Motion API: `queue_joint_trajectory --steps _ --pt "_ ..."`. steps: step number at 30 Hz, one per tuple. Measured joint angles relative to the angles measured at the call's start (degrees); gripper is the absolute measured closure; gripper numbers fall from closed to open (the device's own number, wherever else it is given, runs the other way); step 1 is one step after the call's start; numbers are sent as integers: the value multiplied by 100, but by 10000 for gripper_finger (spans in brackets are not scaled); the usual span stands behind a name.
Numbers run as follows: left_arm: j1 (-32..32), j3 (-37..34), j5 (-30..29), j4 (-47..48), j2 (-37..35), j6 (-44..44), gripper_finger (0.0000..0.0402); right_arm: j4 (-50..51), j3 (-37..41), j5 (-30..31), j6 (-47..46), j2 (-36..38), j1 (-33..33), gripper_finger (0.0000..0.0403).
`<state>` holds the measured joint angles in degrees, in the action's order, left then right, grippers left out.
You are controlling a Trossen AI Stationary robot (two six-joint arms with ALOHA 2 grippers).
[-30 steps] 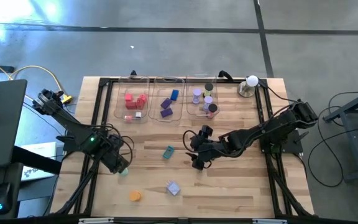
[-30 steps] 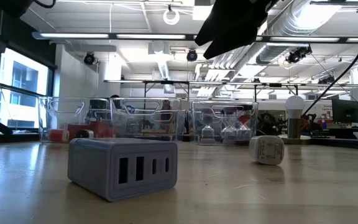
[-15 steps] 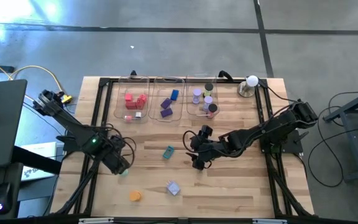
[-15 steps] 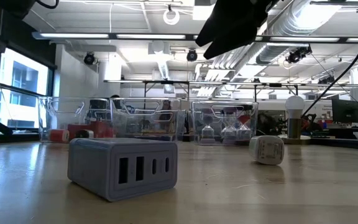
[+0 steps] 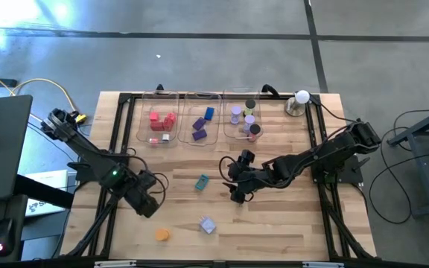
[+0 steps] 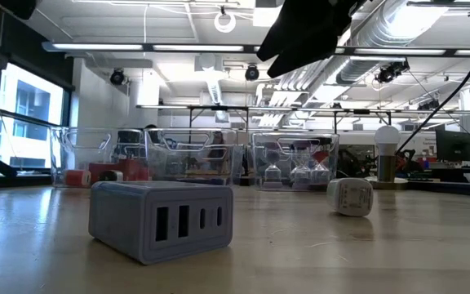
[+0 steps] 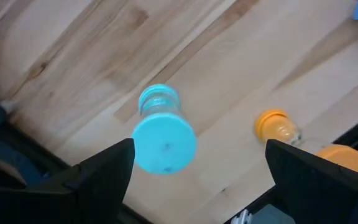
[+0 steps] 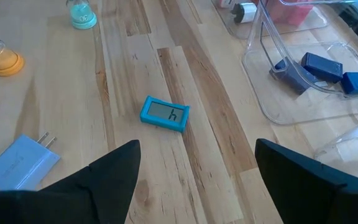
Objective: Pick & Place Office items
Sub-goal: Put the green hourglass into the right transparent bin
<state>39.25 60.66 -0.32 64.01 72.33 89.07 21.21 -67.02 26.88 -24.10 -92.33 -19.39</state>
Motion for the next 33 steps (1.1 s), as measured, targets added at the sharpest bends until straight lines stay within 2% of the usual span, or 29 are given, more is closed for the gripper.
queue_joint_trajectory --steps 6,13,33 --pt "132 0 -119 198 138 292 48 0 0 0 17 0 0 97" --pt "389 0 -136 166 769 141 48 0 0 0 18 0 0 97" --pt "376 0 -135 159 1640 228 49 -52 0 -28 -9 0 0 97"
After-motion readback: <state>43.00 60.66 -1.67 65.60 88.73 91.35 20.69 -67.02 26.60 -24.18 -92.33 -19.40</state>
